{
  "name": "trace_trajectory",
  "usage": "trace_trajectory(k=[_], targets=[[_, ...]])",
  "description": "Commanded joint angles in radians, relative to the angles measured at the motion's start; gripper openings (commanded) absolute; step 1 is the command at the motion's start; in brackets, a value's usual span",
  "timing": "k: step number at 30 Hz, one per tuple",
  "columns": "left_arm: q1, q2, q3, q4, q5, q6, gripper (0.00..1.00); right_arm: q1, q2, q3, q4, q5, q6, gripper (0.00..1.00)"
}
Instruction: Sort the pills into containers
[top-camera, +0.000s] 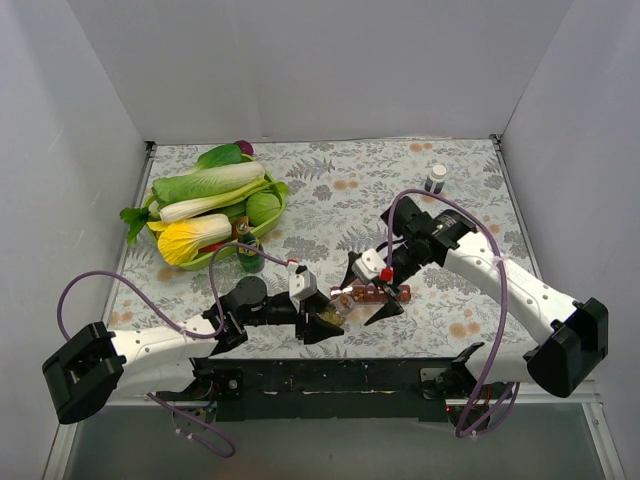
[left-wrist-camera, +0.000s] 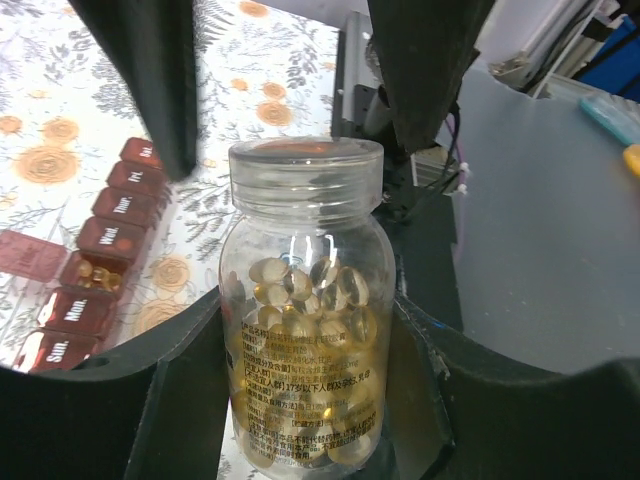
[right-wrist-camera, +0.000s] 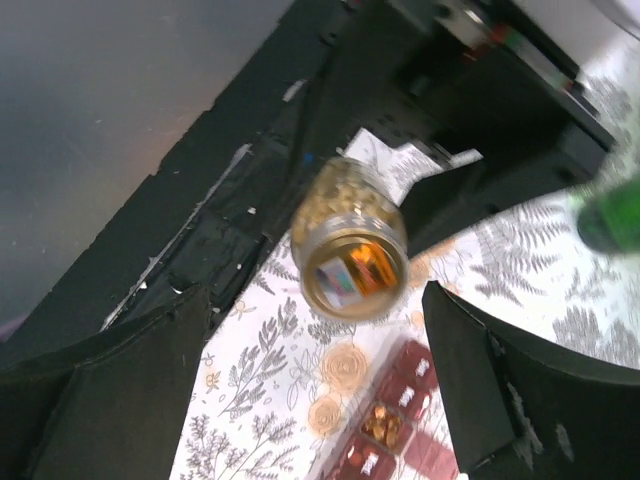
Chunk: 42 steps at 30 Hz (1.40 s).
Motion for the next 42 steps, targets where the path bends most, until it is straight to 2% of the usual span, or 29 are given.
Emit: trace_trajectory(k=[1,6,10,16,18,19,20,22,23,24,26,27,28,29,34,35,38,39,40,42], targets=[[0.000,-0.025,0.033,0.027,0.088,-0.052,0.00,0.056,-0.015,-0.023,-0.063,-0.045,-0.237,0.90],[0.000,-0.019,0.026,0.065,0.082,-0.068,0.00,0.058,-0.004,-0.006,-0.016,-0.059,-0.155,0.79],[0.000,-0.004,0.026,0.081,0.062,-0.072,0.00,0.062,0.003,-0.001,0.004,-0.059,-0.104,0.66],[0.002,0.004,0.038,0.056,0.014,-0.051,0.00,0.076,0.008,-0.040,0.088,-0.069,0.062,0.50],[0.000,-0.002,0.039,0.047,-0.029,-0.040,0.00,0.079,0.011,-0.046,0.136,-0.059,0.201,0.40],[0.000,-0.005,0.038,0.045,-0.052,-0.032,0.00,0.081,0.016,-0.058,0.180,-0.049,0.259,0.32],[0.000,-0.007,0.039,0.042,-0.079,-0.031,0.00,0.081,0.019,-0.066,0.199,-0.049,0.299,0.31],[-0.002,-0.007,0.045,0.038,-0.163,-0.022,0.00,0.081,0.019,-0.095,0.269,-0.037,0.503,0.25],[0.000,-0.005,0.053,0.030,-0.199,-0.020,0.00,0.081,0.017,-0.136,0.395,-0.019,0.599,0.24],[-0.009,0.005,0.061,0.027,-0.289,-0.017,0.00,0.081,0.019,-0.162,0.448,0.006,0.792,0.23],[-0.029,0.019,0.078,0.030,-0.380,-0.005,0.00,0.069,0.032,-0.227,0.617,0.102,0.970,0.10],[-0.035,0.028,0.084,0.033,-0.489,-0.005,0.00,0.043,0.042,-0.239,0.662,0.154,1.142,0.07],[-0.040,0.050,0.093,0.038,-0.515,-0.003,0.00,0.032,0.069,-0.245,0.686,0.197,1.198,0.02],[-0.046,0.062,0.111,0.039,-0.573,0.000,0.00,0.024,0.081,-0.244,0.720,0.208,1.238,0.01],[-0.054,0.110,0.115,0.099,-0.748,-0.032,0.00,0.026,0.132,-0.213,0.766,0.121,1.366,0.01],[-0.057,0.116,0.108,0.105,-0.757,-0.041,0.00,0.024,0.131,-0.215,0.777,0.106,1.373,0.06],[-0.057,0.125,0.085,0.140,-0.722,-0.055,0.00,0.023,0.128,-0.213,0.788,0.060,1.331,0.42],[-0.057,0.125,0.076,0.134,-0.696,-0.049,0.00,0.018,0.126,-0.203,0.773,0.046,1.305,0.62],[-0.057,0.120,0.067,0.137,-0.593,-0.036,0.00,0.013,0.123,-0.161,0.722,0.026,1.245,0.70],[-0.055,0.094,0.041,0.140,-0.483,0.006,0.00,-0.016,0.123,-0.109,0.640,0.009,1.072,0.84]])
